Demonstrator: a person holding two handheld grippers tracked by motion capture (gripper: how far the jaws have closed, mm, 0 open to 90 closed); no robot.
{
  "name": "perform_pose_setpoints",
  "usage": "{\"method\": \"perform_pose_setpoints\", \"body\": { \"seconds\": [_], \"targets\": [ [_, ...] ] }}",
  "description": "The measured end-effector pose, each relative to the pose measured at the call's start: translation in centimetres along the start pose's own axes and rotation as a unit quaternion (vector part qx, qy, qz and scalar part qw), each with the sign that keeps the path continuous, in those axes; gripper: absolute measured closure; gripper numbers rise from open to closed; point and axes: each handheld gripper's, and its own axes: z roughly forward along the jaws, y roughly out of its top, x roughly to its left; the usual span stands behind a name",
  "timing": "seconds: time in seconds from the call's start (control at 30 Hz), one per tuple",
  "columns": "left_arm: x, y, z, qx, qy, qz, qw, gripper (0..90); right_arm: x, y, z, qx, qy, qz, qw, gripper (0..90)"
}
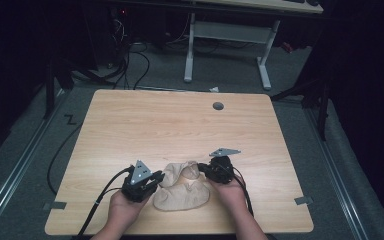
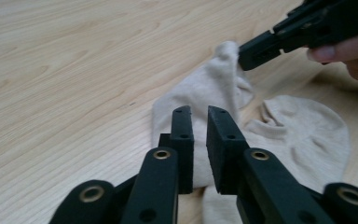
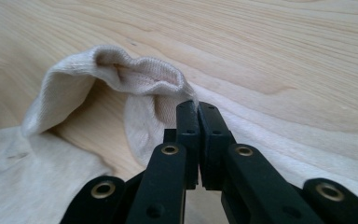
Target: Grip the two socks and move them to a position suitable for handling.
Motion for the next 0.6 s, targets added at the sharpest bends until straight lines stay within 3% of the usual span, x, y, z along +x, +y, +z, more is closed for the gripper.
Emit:
{"method": "perform_pose_setpoints", "body": {
  "seconds": [0.13, 0.33, 0.5, 0.6],
  "targets": [
    [0.0, -0.4, 0.5, 0.007, 0.004, 0.004, 1.0, 69.9, -0.1, -0.1, 0.1, 0.009, -0.02, -0.006, 0.9997, 88.1],
    [-0.3, -1.0, 2.3, 0.03, 0.001, 0.042, 0.9987, 59.0, -0.3, -0.2, 0.5, 0.017, -0.034, -0.012, 0.9992, 87.9],
    [0.3, -1.5, 4.4, 0.056, -0.037, 0.051, 0.9964, 58.9, -0.4, -0.3, 0.8, 0.023, -0.034, -0.015, 0.999, 87.7],
    [-0.2, -1.5, 5.1, 0.072, -0.05, 0.073, 0.9935, 60.0, -0.4, -0.3, 0.9, 0.026, -0.032, -0.012, 0.9991, 87.7]
  ]
}}
